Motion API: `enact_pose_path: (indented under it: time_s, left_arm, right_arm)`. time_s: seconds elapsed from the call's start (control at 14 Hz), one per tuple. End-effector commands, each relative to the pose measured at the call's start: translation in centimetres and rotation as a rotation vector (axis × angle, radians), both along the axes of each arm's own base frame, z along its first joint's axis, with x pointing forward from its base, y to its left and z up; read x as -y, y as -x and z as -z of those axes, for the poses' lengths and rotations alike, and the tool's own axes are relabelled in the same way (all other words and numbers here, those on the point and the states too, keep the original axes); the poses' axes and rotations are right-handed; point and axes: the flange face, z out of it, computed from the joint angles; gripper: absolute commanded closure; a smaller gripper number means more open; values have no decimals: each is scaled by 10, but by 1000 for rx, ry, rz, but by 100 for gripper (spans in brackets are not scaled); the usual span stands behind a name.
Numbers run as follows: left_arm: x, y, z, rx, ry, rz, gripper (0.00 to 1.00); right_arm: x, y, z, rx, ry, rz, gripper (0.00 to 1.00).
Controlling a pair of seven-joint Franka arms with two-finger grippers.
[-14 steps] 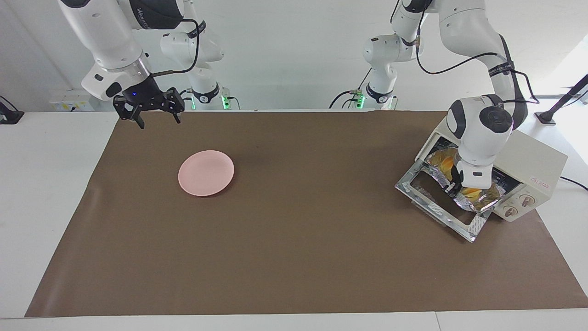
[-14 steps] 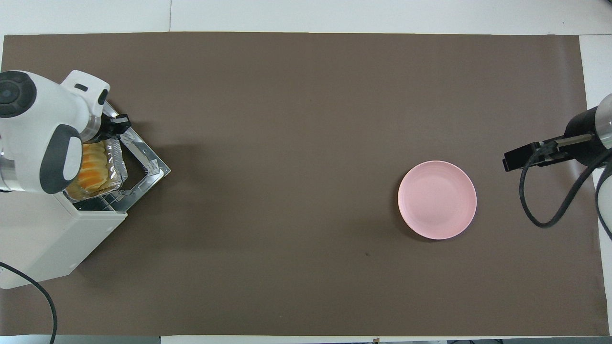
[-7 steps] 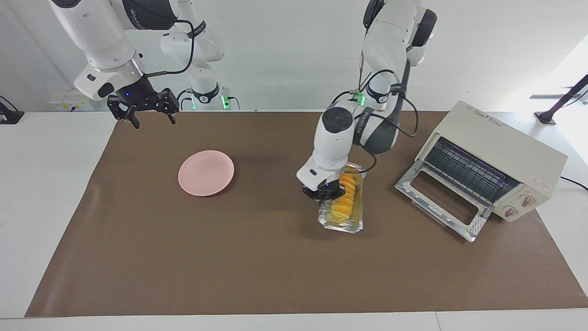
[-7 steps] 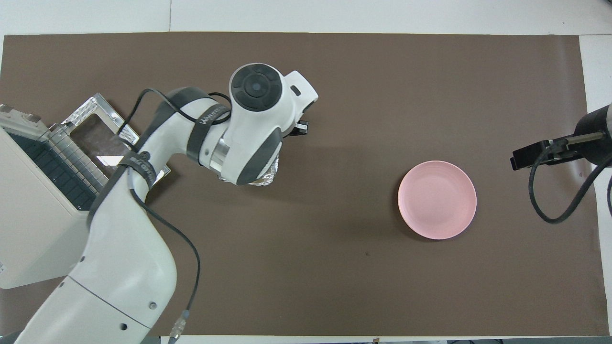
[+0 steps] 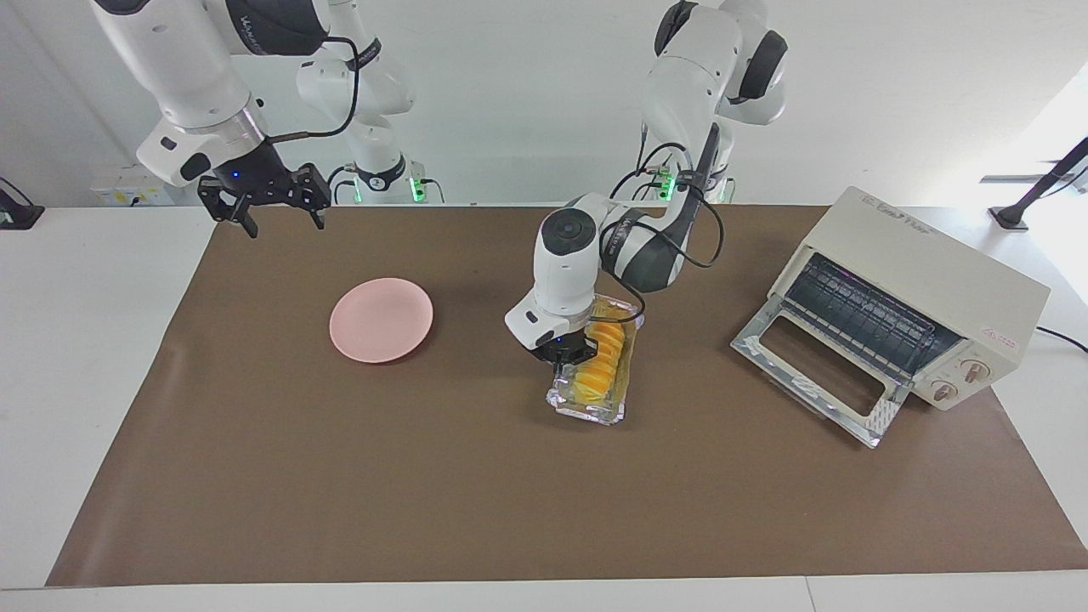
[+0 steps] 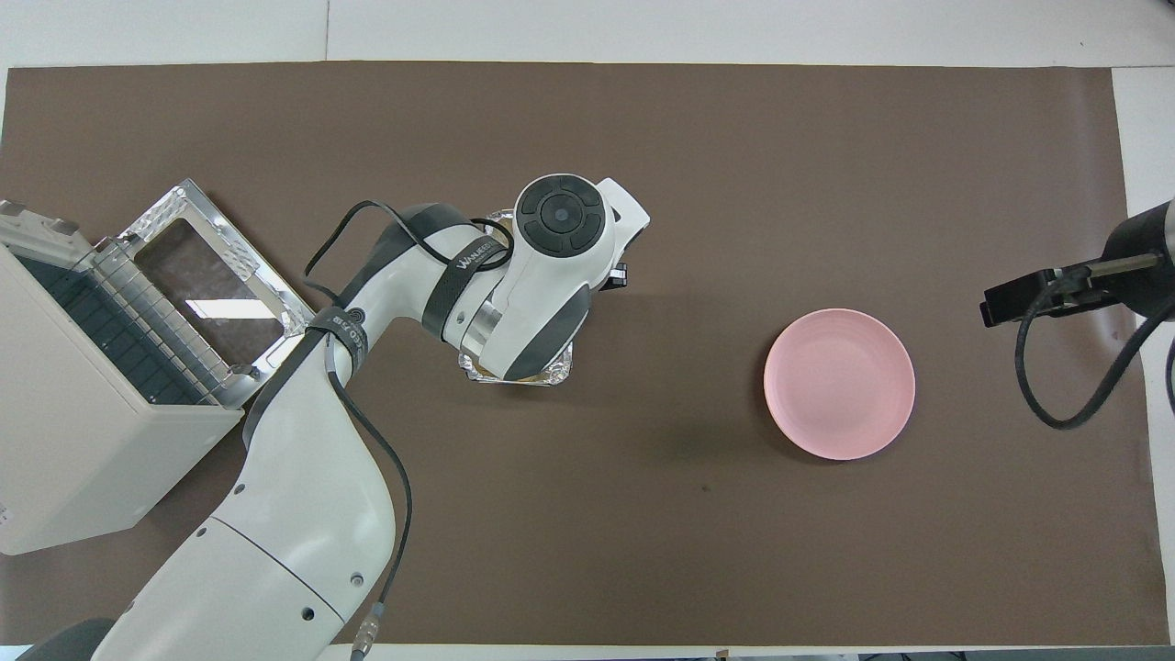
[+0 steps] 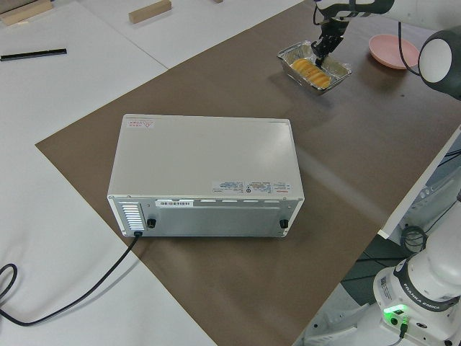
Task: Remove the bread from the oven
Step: 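Pull the foil tray out of the oven with the left gripper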
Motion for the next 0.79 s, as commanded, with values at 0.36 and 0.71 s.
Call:
enact_pose_path:
  time_s: [0.36, 0.71]
  left_arm:
    - [-35, -23, -32, 20, -27, -120, 0]
    - [-211, -60, -163, 6, -68, -212, 0]
  right_arm:
    - [-2, 7, -1, -3, 2, -7, 0]
    - [-5, 9, 2, -12, -9, 0, 0]
